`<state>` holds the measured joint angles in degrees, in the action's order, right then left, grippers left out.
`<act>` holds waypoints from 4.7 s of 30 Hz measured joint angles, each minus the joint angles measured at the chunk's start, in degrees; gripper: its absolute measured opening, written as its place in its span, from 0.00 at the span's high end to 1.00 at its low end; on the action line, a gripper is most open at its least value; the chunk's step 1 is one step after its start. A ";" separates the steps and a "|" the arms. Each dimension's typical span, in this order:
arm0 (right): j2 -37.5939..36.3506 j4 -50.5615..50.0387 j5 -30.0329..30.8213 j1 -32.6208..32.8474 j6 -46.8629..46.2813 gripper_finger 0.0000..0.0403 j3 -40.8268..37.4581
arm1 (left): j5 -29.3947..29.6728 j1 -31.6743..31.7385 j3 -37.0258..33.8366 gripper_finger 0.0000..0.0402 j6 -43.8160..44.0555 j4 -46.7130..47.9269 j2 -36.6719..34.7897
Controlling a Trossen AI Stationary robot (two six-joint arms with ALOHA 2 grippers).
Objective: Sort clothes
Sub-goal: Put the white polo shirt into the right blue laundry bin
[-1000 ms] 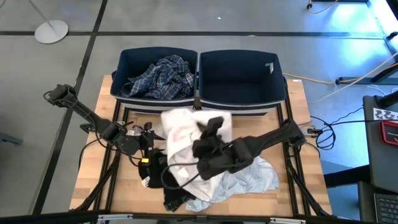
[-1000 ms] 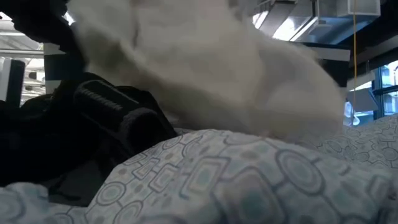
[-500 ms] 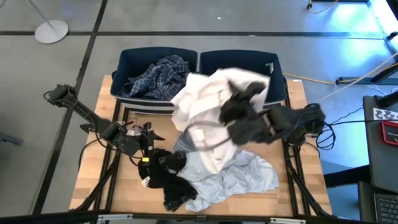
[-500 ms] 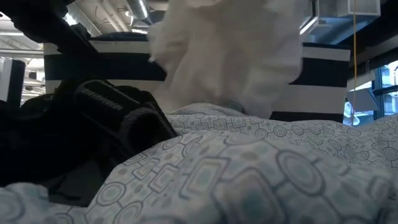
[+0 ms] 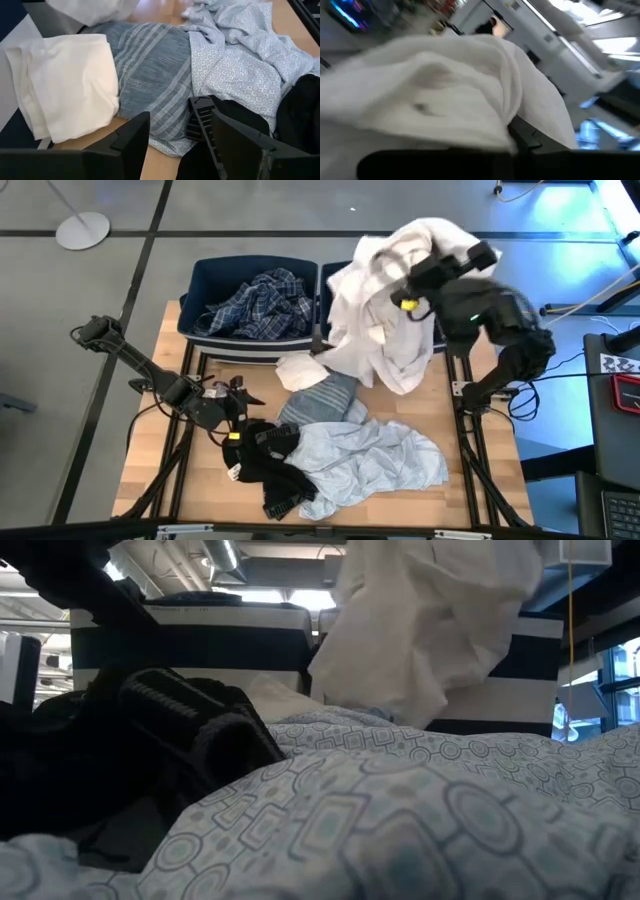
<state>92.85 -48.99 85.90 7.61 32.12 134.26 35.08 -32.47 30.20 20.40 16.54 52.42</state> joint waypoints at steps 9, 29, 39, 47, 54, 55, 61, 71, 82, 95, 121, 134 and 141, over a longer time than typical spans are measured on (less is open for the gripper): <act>-0.56 19.68 -16.29 -7.24 8.69 0.93 0.03 | 3.60 0.00 0.00 0.49 0.04 -0.07 0.00; -0.40 -1.62 -44.52 -32.22 -26.95 0.93 -40.13 | 4.63 0.00 0.00 0.49 0.70 0.94 0.00; -0.40 4.45 -53.80 -34.73 -29.33 0.88 -55.80 | 5.65 0.00 0.00 0.49 0.77 0.89 0.00; -0.44 0.33 -49.29 -34.68 -35.26 0.79 -52.37 | 5.81 0.00 0.00 0.49 0.65 0.87 0.00; -0.45 -6.12 -50.86 -34.56 -37.41 0.61 -40.42 | 5.83 0.00 0.00 0.49 -0.18 0.87 0.00; -0.45 -8.00 -51.46 -34.08 -37.82 0.60 -38.27 | 5.83 0.00 0.00 0.49 -0.17 0.87 0.00; -0.48 -15.47 -52.16 -28.37 -37.32 0.56 -26.56 | 5.83 0.00 0.00 0.49 -0.67 0.87 0.00; -0.48 -19.50 -49.66 -8.16 -38.15 0.58 -20.66 | 5.83 0.00 0.00 0.49 -0.08 0.88 0.00; 0.03 -19.47 -52.03 13.77 -47.55 0.58 -35.81 | 5.83 0.00 0.00 0.49 0.20 0.89 0.02; 0.03 -11.41 -32.74 18.86 -75.23 0.58 -62.99 | 5.93 0.00 0.00 0.49 0.12 0.86 0.02; 0.03 11.77 -27.19 7.72 -64.08 0.68 -70.29 | 7.77 0.02 0.00 0.49 -2.88 0.83 0.02; -3.45 11.42 -22.58 7.79 -41.55 0.94 -58.99 | 7.75 0.02 0.00 0.49 -2.79 0.81 0.02; -6.68 11.28 -14.02 6.02 -22.37 0.97 -49.16 | 7.75 0.02 0.02 0.49 -1.61 0.48 0.02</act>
<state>86.17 -37.71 71.87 13.63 9.75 85.10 42.83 -32.45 30.21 18.79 17.02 52.45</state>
